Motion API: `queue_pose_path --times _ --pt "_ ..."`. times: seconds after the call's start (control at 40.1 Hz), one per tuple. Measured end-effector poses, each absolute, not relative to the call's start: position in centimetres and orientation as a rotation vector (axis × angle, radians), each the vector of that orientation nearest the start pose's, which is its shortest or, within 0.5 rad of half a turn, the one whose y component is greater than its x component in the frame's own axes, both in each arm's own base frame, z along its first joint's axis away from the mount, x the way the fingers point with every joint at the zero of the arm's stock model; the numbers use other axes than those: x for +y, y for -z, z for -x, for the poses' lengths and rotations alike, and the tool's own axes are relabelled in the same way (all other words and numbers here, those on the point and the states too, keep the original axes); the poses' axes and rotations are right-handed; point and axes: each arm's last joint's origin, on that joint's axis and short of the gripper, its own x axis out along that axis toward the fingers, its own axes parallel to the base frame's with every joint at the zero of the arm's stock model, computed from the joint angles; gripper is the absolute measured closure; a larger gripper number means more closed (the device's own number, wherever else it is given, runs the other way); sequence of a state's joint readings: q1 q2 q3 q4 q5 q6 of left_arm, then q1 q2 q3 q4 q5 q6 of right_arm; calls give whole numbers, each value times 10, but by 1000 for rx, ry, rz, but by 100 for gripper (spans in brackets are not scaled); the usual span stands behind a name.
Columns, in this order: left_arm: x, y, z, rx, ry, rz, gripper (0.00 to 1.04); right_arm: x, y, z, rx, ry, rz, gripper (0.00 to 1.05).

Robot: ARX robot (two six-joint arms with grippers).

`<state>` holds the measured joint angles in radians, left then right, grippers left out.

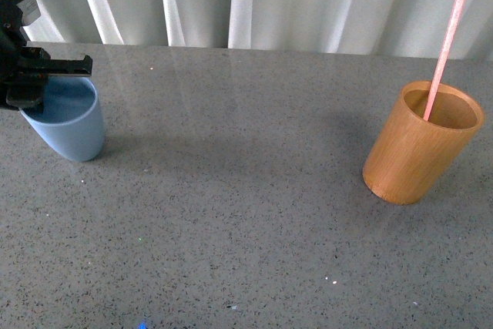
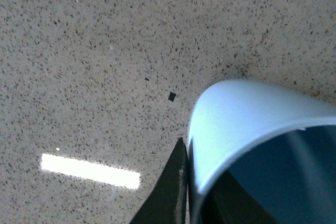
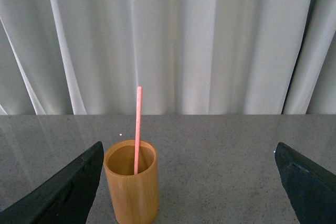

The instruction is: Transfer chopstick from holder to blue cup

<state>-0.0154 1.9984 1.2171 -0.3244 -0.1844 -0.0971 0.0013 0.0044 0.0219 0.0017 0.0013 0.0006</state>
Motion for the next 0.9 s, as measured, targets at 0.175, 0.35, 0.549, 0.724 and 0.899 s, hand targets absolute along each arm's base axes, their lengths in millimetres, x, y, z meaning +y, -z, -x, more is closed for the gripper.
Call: queue_pose_path --times 0.175,0.35,0.549,0.724,0.899 --pt "-8 -131 -386 1112 -171 -58 101 0 -171 -97 -19 0 -1 10" --pt "-34 -175 -371 1070 -19 -142 101 0 -171 -97 -19 0 -1 10" --pt "-99 -221 -347 972 207 -205 101 0 -171 -97 -19 0 -1 10" --pt "-155 -199 -336 993 333 -253 101 0 -171 -97 -19 0 -1 10" --pt "-188 -158 -333 1068 363 -306 101 0 -171 -97 -19 0 -1 10"
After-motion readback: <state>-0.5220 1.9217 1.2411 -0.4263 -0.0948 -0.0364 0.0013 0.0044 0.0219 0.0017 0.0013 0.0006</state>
